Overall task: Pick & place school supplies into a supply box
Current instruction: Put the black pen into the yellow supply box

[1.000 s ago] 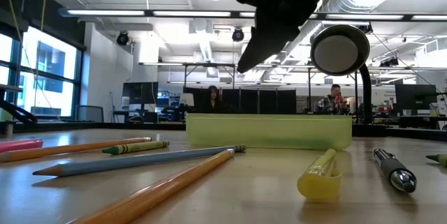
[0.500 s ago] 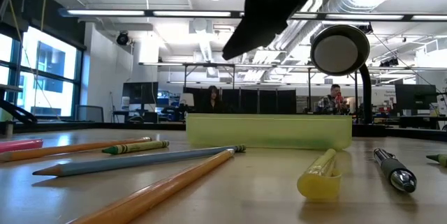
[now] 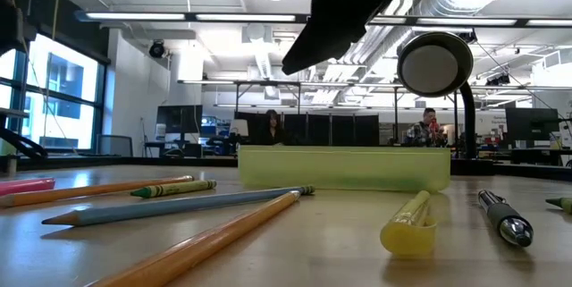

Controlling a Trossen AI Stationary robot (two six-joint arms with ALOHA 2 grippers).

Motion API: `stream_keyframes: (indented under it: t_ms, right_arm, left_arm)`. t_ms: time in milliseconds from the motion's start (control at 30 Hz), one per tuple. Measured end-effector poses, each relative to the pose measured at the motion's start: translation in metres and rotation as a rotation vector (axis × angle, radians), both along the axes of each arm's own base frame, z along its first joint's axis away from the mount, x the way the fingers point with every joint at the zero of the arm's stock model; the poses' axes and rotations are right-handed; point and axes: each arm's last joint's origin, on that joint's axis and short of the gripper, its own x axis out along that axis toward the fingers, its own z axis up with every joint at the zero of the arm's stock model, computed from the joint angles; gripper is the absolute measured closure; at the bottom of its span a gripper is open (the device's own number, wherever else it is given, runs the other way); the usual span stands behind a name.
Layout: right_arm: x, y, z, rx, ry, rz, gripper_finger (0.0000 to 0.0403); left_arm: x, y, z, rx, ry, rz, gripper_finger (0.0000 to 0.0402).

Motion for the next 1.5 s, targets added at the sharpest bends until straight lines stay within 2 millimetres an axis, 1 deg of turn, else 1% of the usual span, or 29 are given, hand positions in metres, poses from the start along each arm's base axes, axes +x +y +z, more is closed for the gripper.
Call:
stream_keyframes:
  t_ms: [100, 200, 300, 433, 533, 733, 800, 867, 967, 1167, 1233, 1300, 1400, 1500]
  right_arm:
    - [0.000, 0.000, 0.000, 0.000, 0.002, 0.000, 0.0295]
    - [0.000, 0.000, 0.000, 0.006, 0.002, -0.004, 0.0295]
    - [0.000, 0.000, 0.000, 0.005, 0.004, -0.004, 0.0295]
    - [0.000, -0.001, 0.000, 0.004, 0.000, -0.004, 0.0295]
    - [0.000, -0.001, 0.000, 0.002, 0.000, -0.002, 0.0295]
    - [0.000, -0.001, 0.000, 0.005, 0.003, -0.005, 0.0295]
    - [0.000, -0.001, 0.000, -0.002, 0.004, 0.000, 0.0295]
    - [0.000, -0.001, 0.000, -0.011, 0.003, 0.009, 0.0295]
    - [0.001, -0.001, 0.001, -0.013, -0.010, 0.008, 0.0295]
    - [0.002, 0.000, 0.002, -0.006, -0.024, 0.005, 0.0295]
    - [0.002, 0.000, 0.002, 0.000, -0.025, 0.000, 0.0295]
    - [0.002, 0.000, 0.002, 0.011, -0.028, -0.008, 0.0295]
    - [0.002, 0.000, 0.002, 0.011, -0.029, -0.007, 0.0295]
    - [0.002, 0.000, 0.002, 0.011, -0.031, -0.007, 0.0295]
  left_arm:
    - [-0.002, -0.001, -0.007, -0.010, 0.059, 0.011, 0.0230]
    - [-0.001, -0.001, -0.006, 0.003, 0.036, 0.012, 0.0230]
    - [0.000, 0.001, -0.004, 0.064, -0.017, -0.007, 0.0230]
    - [-0.002, 0.005, -0.004, 0.108, 0.009, -0.028, 0.0230]
    - [-0.002, 0.004, -0.012, 0.146, 0.022, -0.021, 0.0230]
    - [0.000, -0.006, -0.026, 0.214, -0.016, -0.037, 0.0230]
    - [0.002, -0.010, -0.026, 0.253, -0.052, -0.025, 0.0230]
    - [0.001, -0.012, -0.024, 0.263, -0.039, -0.004, 0.0230]
    - [-0.002, -0.008, -0.022, 0.331, -0.017, 0.017, 0.0230]
    - [0.002, -0.009, -0.004, 0.403, -0.063, 0.018, 0.0230]
    - [0.005, -0.013, 0.000, 0.391, -0.107, 0.021, 0.0230]
    - [0.008, -0.017, 0.000, 0.363, -0.122, 0.008, 0.0230]
    - [0.013, -0.024, -0.005, 0.321, -0.140, -0.038, 0.0230]
    - [0.017, -0.031, -0.015, 0.288, -0.132, -0.074, 0.0230]
